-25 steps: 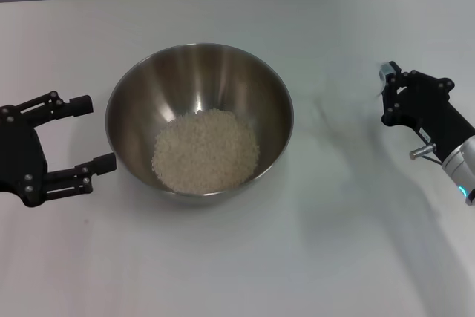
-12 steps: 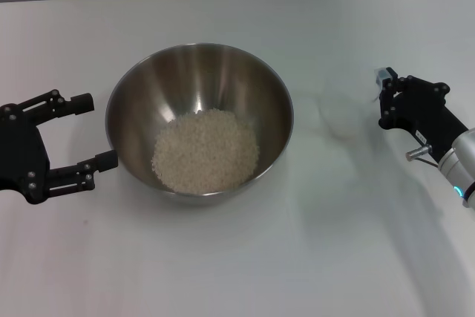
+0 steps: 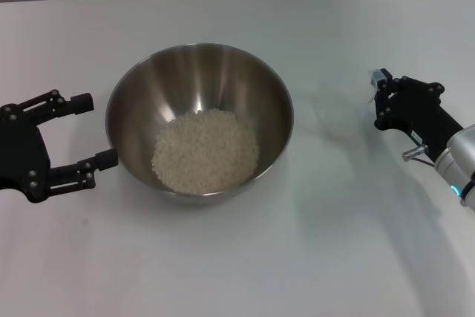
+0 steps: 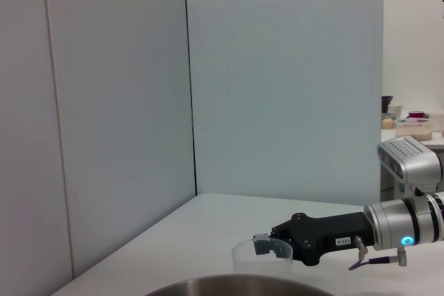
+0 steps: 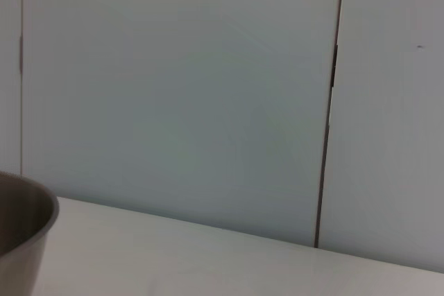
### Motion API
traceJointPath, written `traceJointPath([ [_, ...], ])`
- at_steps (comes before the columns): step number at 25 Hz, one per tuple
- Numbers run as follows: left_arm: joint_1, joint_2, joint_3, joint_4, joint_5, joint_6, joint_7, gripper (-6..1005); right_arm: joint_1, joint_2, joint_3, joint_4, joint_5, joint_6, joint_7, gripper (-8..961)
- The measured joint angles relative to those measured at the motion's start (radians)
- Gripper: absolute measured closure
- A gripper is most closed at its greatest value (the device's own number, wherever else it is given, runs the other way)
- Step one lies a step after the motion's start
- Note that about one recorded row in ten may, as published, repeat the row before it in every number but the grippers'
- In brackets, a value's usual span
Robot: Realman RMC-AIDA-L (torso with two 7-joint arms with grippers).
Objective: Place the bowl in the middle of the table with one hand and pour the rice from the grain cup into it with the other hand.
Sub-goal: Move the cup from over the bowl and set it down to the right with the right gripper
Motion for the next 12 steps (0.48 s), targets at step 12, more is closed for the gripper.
traceJointPath([
  [12,-0.009,0.001,0.000,0.000,0.001,-0.007,0.000,172,-0.003,-0.003,0.000,-0.025,-0.010,0.004,0.105,684],
])
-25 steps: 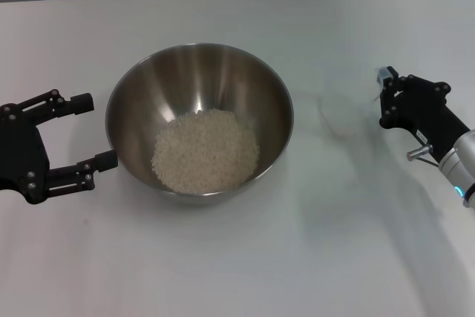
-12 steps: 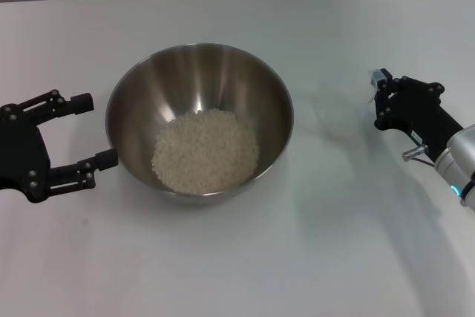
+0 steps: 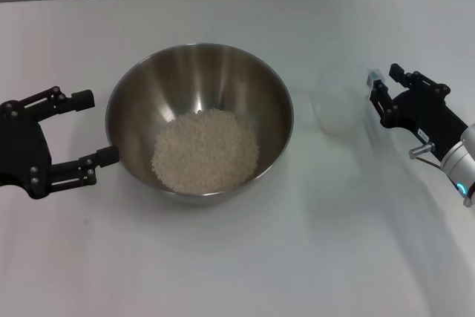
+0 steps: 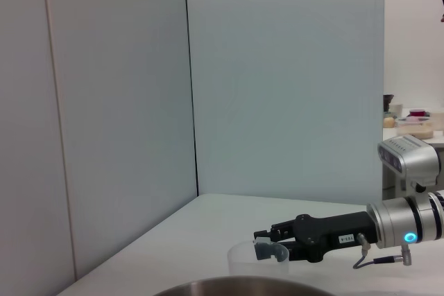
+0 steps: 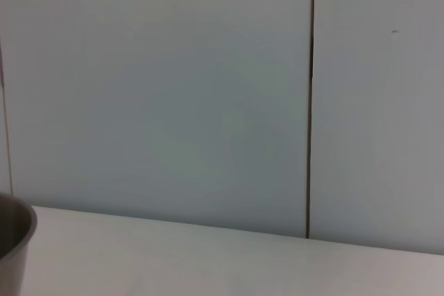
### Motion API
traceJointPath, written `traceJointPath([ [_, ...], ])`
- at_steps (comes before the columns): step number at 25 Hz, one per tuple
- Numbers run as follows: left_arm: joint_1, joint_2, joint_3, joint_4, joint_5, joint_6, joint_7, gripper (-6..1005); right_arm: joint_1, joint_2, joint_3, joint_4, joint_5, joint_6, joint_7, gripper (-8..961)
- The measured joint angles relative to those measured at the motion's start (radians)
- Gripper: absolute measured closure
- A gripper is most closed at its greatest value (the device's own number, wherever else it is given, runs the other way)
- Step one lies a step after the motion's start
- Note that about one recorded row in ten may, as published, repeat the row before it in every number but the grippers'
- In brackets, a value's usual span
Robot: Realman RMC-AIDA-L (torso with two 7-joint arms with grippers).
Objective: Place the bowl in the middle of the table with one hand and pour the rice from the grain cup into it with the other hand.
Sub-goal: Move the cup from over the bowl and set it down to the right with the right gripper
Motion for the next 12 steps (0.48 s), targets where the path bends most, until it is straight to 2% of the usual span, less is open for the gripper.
traceJointPath([
  [5,-0.002,0.000,0.000,0.000,0.000,-0.001,0.000,172,-0.004,0.000,0.000,0.000,0.000,0.000,0.000,446],
  [12,-0.002,0.001,-0.001,0.000,0.000,-0.003,0.000,172,-0.003,0.000,0.000,0.001,0.000,0.000,0.001,277],
])
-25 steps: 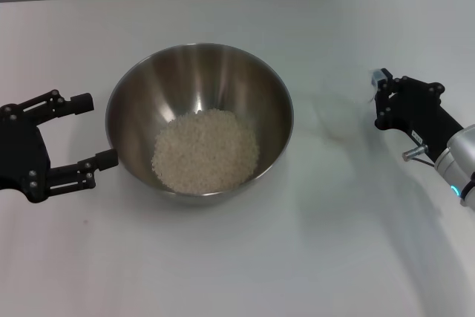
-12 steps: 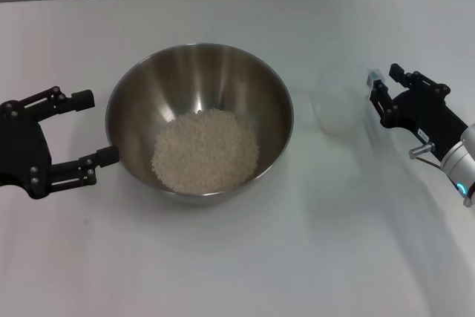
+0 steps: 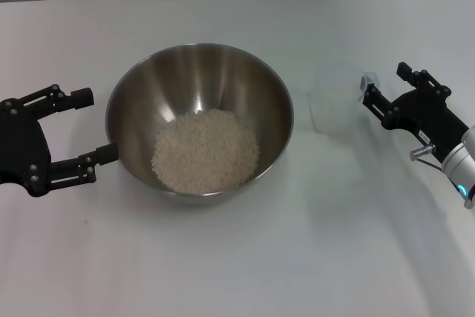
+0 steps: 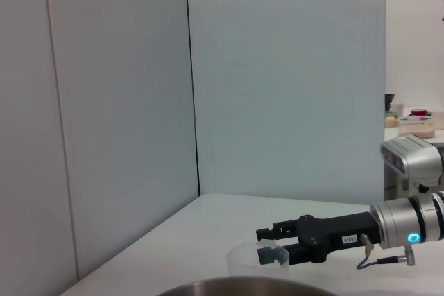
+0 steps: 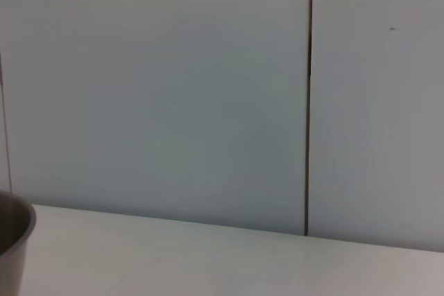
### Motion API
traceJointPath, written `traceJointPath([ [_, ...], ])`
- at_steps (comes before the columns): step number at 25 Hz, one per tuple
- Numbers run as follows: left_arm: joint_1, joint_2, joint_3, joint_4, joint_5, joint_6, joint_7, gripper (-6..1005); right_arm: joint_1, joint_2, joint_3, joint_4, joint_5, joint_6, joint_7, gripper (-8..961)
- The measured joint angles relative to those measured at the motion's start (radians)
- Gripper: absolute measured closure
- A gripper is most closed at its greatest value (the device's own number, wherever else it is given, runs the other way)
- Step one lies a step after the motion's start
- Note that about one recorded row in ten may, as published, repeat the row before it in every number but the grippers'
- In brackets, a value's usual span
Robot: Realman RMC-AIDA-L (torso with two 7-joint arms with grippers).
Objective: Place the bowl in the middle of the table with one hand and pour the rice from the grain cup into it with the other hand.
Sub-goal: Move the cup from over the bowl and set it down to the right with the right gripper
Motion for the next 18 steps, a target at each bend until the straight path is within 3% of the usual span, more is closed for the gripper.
traceJointPath([
  [18,0.000,-0.001,0.000,-0.012,0.000,-0.001,0.001,172,-0.059,0.004,0.000,0.018,-0.003,-0.074,-0.003,280],
])
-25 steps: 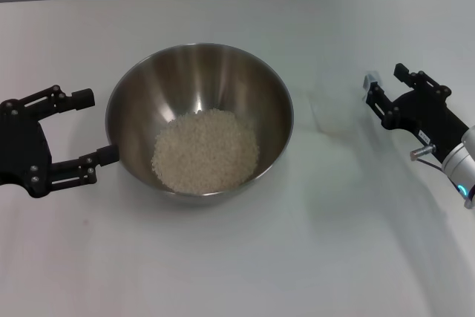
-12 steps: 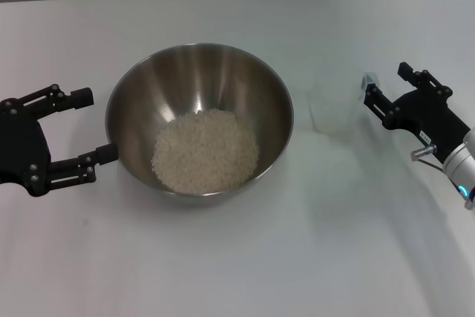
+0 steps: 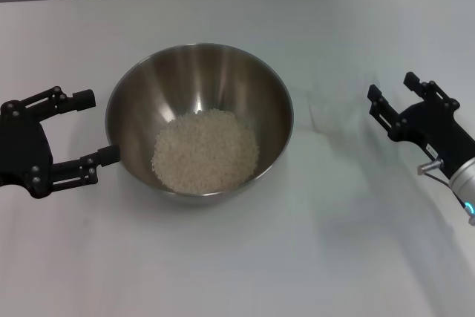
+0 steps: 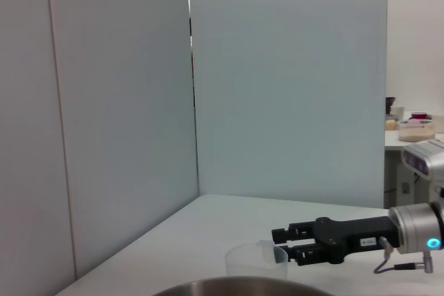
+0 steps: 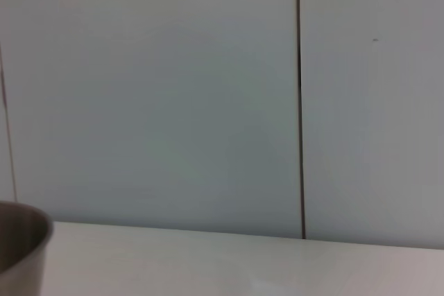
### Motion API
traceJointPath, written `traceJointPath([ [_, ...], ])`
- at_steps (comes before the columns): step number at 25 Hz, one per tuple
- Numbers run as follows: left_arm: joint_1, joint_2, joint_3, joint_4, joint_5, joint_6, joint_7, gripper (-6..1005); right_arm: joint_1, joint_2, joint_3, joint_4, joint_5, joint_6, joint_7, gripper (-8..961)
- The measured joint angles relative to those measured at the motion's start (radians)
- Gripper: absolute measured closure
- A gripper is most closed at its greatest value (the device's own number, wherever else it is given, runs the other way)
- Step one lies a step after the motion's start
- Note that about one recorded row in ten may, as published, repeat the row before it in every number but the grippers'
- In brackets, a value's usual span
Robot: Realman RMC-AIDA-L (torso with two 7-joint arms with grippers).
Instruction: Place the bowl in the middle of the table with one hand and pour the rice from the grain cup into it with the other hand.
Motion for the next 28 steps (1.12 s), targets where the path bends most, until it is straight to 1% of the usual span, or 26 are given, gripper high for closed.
traceJointPath([
  [7,0.006,0.000,0.000,-0.004,-0.003,0.001,0.000,172,-0.056,-0.001,-0.001,0.009,-0.074,-0.063,0.004,281],
  [8,0.007,0.000,0.000,-0.009,-0.004,0.001,0.000,172,-0.076,-0.002,-0.001,0.019,-0.105,-0.090,0.010,281],
  [9,0.007,0.000,0.000,-0.012,-0.005,0.001,0.000,172,-0.076,-0.002,-0.001,0.019,-0.105,-0.090,0.010,281],
  [10,0.007,0.000,0.000,-0.020,-0.005,0.001,0.000,172,-0.093,-0.003,-0.001,0.025,-0.150,-0.128,0.025,281],
  [12,0.007,0.000,0.000,-0.029,-0.005,0.001,0.000,172,-0.100,-0.003,-0.001,0.024,-0.181,-0.154,0.034,281],
  [13,0.007,0.000,0.000,-0.032,-0.005,0.001,0.000,172,-0.112,-0.005,-0.002,0.012,-0.272,-0.228,0.058,281],
  [14,0.007,0.000,0.000,-0.032,-0.005,0.001,0.000,172,-0.112,-0.005,-0.002,0.012,-0.272,-0.228,0.058,281],
  [15,0.007,0.000,0.001,-0.033,-0.005,0.001,0.000,172,-0.114,-0.006,-0.003,-0.005,-0.357,-0.299,0.081,281],
  [16,0.008,0.000,0.002,-0.038,-0.005,0.003,0.001,172,-0.114,-0.006,-0.003,-0.005,-0.357,-0.299,0.081,281],
  [18,0.009,0.000,0.004,-0.054,-0.005,0.008,0.003,172,-0.097,-0.007,-0.003,-0.049,-0.470,-0.399,0.125,281],
  [20,0.012,0.000,0.004,-0.059,-0.004,0.009,0.006,172,-0.085,-0.007,-0.003,-0.073,-0.499,-0.425,0.143,281],
  [22,0.017,0.000,0.005,-0.073,-0.003,0.009,0.021,172,-0.056,-0.007,-0.003,-0.122,-0.553,-0.470,0.193,281],
  [23,0.019,0.000,0.006,-0.083,-0.003,0.009,0.032,172,-0.024,-0.007,-0.003,-0.167,-0.593,-0.506,0.237,281],
  [24,0.021,0.001,0.007,-0.107,-0.002,0.010,0.055,172,-0.007,-0.007,-0.003,-0.189,-0.609,-0.522,0.259,281],
  [26,0.021,0.001,0.009,-0.119,-0.001,0.010,0.063,172,0.027,-0.007,-0.008,-0.226,-0.628,-0.542,0.297,281],
  [27,0.021,0.001,0.009,-0.119,-0.001,0.010,0.063,172,0.027,-0.007,-0.008,-0.226,-0.628,-0.542,0.297,281],
  [28,0.023,0.001,0.010,-0.121,-0.001,0.010,0.064,172,0.067,-0.007,-0.031,-0.264,-0.634,-0.553,0.347,281],
])
